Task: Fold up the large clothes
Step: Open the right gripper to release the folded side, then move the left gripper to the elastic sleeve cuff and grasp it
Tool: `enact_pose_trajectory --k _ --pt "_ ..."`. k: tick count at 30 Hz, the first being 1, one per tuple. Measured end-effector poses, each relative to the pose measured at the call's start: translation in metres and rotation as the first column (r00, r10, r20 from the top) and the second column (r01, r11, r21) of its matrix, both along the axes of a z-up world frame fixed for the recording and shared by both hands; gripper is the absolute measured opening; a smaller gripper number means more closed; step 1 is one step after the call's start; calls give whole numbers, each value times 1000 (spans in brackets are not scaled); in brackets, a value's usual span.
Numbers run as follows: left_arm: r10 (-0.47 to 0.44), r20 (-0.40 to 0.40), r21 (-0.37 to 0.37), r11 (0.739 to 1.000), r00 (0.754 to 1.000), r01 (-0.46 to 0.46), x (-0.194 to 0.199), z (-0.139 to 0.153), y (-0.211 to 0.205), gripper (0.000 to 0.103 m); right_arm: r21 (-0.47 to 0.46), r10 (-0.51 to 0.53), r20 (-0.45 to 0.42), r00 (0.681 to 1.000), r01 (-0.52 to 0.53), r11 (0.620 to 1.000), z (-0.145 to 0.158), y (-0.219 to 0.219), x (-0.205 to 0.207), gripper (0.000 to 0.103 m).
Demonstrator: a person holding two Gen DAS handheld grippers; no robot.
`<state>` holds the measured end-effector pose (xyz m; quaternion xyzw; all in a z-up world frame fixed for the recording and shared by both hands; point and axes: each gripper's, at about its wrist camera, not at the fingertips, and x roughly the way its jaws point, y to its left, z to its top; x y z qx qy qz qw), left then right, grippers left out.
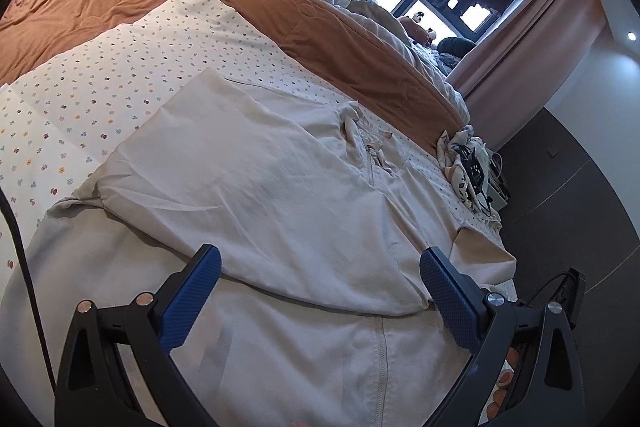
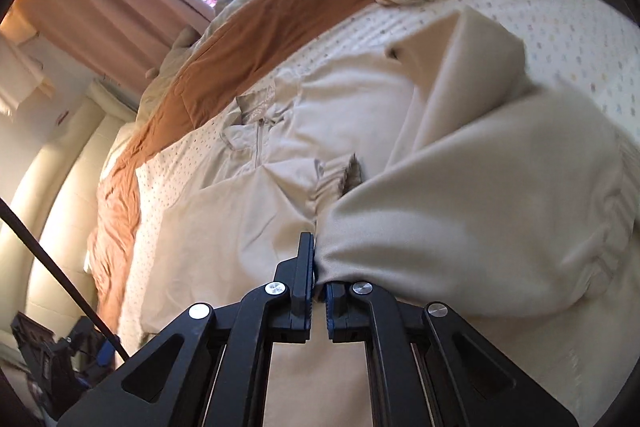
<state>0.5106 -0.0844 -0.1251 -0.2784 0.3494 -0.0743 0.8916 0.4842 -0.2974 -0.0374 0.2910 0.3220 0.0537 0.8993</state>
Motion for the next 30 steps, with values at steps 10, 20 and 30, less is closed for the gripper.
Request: enact_pose_trajectory --k 10,20,30 --pt "-120 48 58 991 992 117 -4 14 -37 101 253 -191 8 982 183 950 -10 -51 -54 84" --pt "-355 105 213 921 929 327 -4 54 -134 102 118 -319 62 946 311 943 1 -85 -107 84" --pt "-537 68 287 818 841 499 6 67 -246 95 187 -314 54 948 299 936 -11 -131 -121 84"
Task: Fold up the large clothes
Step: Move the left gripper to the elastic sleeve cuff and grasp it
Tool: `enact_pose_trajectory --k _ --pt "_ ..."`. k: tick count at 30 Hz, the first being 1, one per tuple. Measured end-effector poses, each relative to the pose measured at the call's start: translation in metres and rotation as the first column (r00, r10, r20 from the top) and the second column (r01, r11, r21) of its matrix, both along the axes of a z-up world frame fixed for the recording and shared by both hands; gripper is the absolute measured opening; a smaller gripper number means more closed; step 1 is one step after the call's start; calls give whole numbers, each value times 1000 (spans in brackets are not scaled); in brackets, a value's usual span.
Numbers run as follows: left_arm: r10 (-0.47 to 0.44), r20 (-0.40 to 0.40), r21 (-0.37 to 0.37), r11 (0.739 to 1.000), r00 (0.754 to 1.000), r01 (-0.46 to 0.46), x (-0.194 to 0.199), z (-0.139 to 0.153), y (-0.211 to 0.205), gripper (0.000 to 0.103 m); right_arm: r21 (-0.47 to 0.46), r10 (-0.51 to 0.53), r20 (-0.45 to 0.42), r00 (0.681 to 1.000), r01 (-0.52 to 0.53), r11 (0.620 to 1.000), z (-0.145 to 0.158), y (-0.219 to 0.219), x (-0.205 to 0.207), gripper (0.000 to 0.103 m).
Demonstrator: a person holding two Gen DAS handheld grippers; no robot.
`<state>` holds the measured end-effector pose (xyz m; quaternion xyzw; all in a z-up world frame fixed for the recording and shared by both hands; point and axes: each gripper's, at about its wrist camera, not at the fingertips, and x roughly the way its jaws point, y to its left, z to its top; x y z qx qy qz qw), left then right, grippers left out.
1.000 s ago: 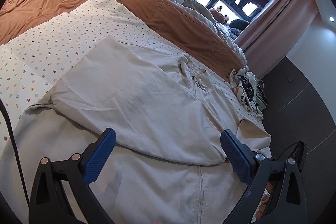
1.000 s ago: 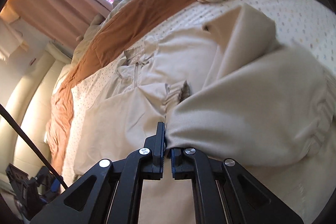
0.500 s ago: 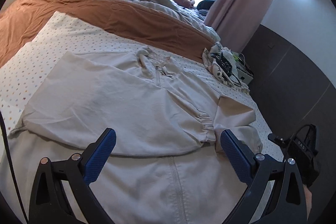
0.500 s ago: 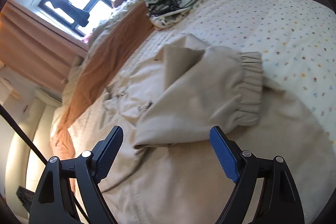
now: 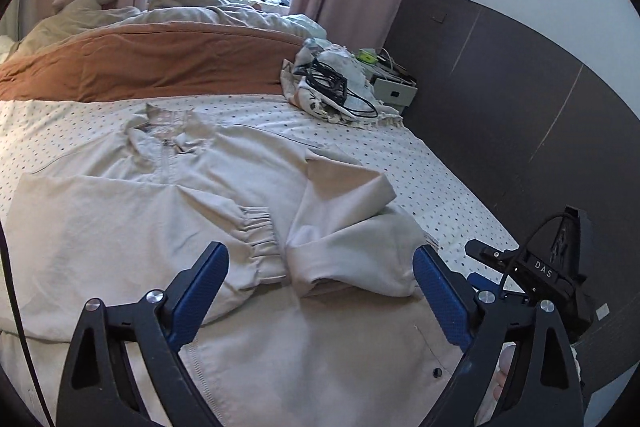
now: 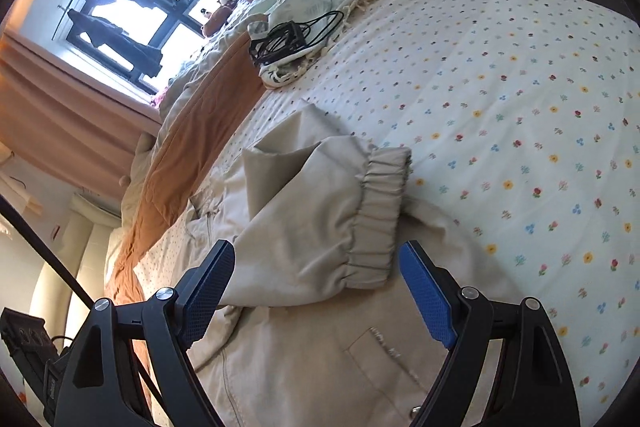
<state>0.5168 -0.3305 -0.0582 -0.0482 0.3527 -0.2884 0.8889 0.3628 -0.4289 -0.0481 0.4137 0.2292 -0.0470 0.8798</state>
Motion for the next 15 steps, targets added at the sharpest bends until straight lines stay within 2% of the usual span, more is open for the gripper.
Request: enact_pose_trajectory --k 4,5,7,15 --pt "-64 -26 16 998 998 64 6 -8 -40 93 26 -15 12 1000 15 1000 -7 -29 -1 84" --pt "-77 -34 24 997 996 78 7 -11 -50 87 33 -21 17 1000 20 999 -8 -35 -4 84" --pt "-102 -59 38 994 993 104 11 -20 -70 80 41 -35 23 999 35 999 -9 -47 -9 84" --pt "-205 -130 79 973 970 216 9 -56 -142 80 47 -100 28 995 99 994 -13 -87 -29 84"
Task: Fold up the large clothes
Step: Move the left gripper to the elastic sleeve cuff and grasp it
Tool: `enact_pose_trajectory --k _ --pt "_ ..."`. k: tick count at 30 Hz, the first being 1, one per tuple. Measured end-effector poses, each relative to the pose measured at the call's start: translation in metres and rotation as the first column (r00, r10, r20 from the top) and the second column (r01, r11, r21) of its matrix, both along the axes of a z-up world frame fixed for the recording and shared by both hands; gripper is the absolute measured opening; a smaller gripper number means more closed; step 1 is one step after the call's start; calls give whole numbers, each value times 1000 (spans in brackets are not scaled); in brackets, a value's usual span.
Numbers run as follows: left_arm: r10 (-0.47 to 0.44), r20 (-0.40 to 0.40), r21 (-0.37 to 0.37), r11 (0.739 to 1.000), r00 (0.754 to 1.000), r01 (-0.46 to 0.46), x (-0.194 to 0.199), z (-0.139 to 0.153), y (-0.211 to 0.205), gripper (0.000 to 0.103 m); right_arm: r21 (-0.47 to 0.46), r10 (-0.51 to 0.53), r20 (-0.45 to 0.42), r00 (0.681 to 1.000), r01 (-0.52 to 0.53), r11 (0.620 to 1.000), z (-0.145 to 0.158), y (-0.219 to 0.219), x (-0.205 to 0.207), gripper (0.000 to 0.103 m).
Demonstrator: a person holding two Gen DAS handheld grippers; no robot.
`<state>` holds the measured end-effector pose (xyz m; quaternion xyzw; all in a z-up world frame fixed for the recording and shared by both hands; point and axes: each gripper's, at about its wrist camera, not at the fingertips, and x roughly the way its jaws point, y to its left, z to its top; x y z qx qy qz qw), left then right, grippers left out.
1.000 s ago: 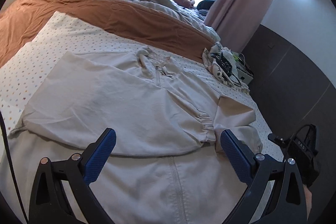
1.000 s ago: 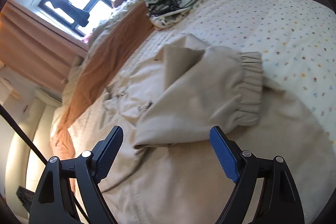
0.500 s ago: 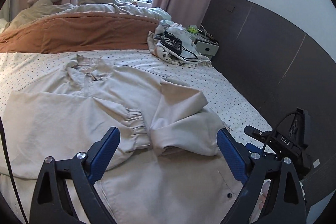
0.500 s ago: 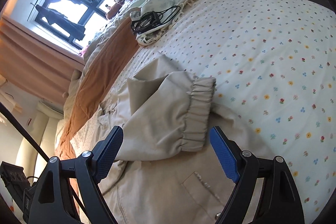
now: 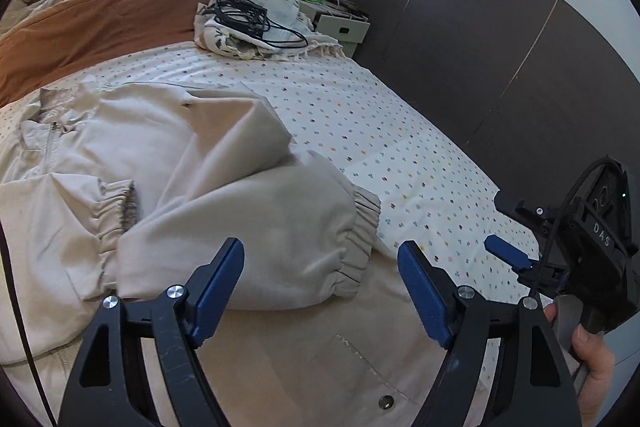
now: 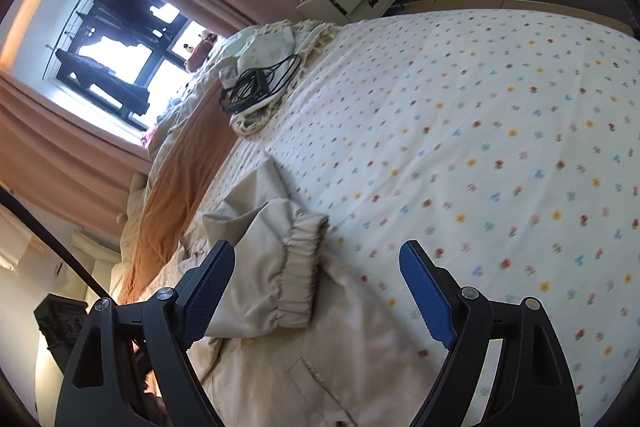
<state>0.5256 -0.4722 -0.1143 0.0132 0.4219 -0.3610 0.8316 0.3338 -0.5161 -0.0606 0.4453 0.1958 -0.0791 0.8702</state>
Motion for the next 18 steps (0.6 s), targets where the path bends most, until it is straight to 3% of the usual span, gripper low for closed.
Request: enact_pose_trajectory --k 5,12,16,18 --pt "-27 -53 48 998 998 30 3 -29 -29 80 82 -43 9 999 43 996 -12 -25 -12 84" --pt "-16 -67 201 979 998 29 12 -70 -58 80 141 -53 52 997 45 989 -15 -35 -12 84" --pt "-18 -24 239 971 1000 23 14 -82 -57 79 146 -33 54 998 24 989 -18 -36 -4 84" --pt "-3 2 268 963 1000 2 15 -81 -54 55 147 -31 54 998 23 989 -18 -35 -1 84"
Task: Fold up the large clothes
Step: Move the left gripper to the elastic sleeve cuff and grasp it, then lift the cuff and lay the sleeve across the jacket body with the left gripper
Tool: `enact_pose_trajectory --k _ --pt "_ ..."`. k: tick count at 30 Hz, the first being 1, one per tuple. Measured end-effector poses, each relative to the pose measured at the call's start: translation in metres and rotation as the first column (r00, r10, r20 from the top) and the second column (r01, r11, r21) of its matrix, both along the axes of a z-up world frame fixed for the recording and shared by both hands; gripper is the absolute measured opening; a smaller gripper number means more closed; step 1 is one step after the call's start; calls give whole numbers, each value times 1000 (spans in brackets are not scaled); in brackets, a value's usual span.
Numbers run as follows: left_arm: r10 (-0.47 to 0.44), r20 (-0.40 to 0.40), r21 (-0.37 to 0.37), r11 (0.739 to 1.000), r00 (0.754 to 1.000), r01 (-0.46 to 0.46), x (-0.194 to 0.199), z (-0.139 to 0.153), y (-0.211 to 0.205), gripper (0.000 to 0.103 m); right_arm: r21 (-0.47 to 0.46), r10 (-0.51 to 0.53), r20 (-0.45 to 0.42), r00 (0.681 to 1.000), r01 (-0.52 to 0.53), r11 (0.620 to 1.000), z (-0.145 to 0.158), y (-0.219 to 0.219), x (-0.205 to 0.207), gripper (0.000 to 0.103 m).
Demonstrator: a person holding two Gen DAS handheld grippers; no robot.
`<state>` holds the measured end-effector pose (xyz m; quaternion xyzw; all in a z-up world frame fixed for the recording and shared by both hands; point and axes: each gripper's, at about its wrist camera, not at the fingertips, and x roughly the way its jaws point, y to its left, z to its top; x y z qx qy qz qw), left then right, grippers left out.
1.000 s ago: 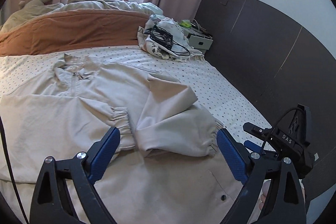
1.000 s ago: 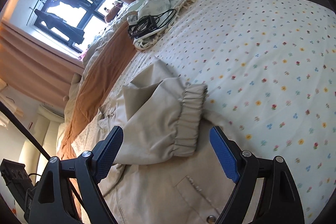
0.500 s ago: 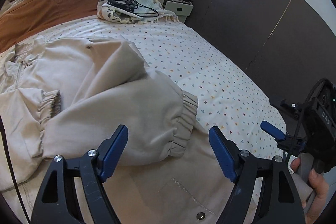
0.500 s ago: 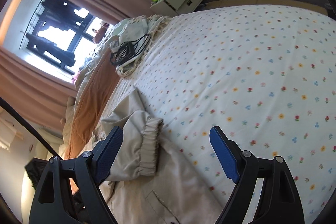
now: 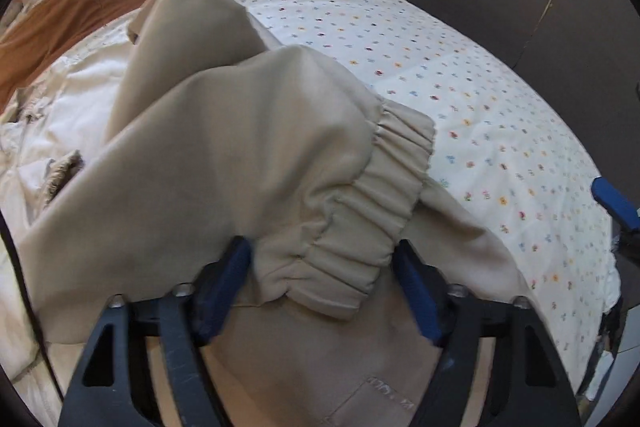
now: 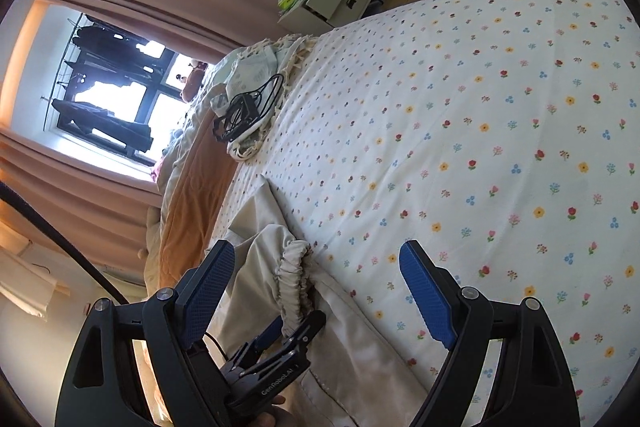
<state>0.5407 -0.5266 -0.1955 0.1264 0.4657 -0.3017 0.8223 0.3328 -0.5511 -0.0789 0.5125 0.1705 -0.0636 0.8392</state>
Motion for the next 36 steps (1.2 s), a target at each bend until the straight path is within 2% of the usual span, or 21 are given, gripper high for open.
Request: enact_pose_trajectory --k 1,2,5,12,16,22,27,30,34,36 --pt "0 -3 -5 1000 1000 0 2 2 3 52 -1 2 1 1000 -2 1000 0 1 2 84" --pt "-3 -16 -22 1000 1000 2 3 5 7 44 -1 5 2 1000 -4 1000 1 3 4 84" --pt "-11 1 -58 998 1000 11 1 25 20 39 -4 21 14 1000 -21 1000 2 10 10 84" --pt "22 64 -188 982 998 -10 -3 98 70 38 39 92 66 994 -95 995 -3 27 33 84" --pt "79 94 -232 971 992 -55 4 127 99 38 86 144 73 987 -150 985 -16 33 55 84" --pt "200 123 -287 945 972 -158 7 157 171 38 110 179 53 982 -184 977 -25 42 87 84" --pt "317 90 -350 898 944 -268 13 152 240 38 125 194 34 980 -197 972 -30 49 113 83" --pt "377 39 -393 857 925 -333 19 139 278 38 127 206 13 978 -206 970 -33 53 127 83" --pt "449 -41 -416 805 893 -424 31 108 321 39 124 211 -15 977 -208 970 -36 54 146 83" --pt "496 -96 -401 774 863 -489 39 86 341 47 130 211 -28 977 -206 970 -38 54 152 83"
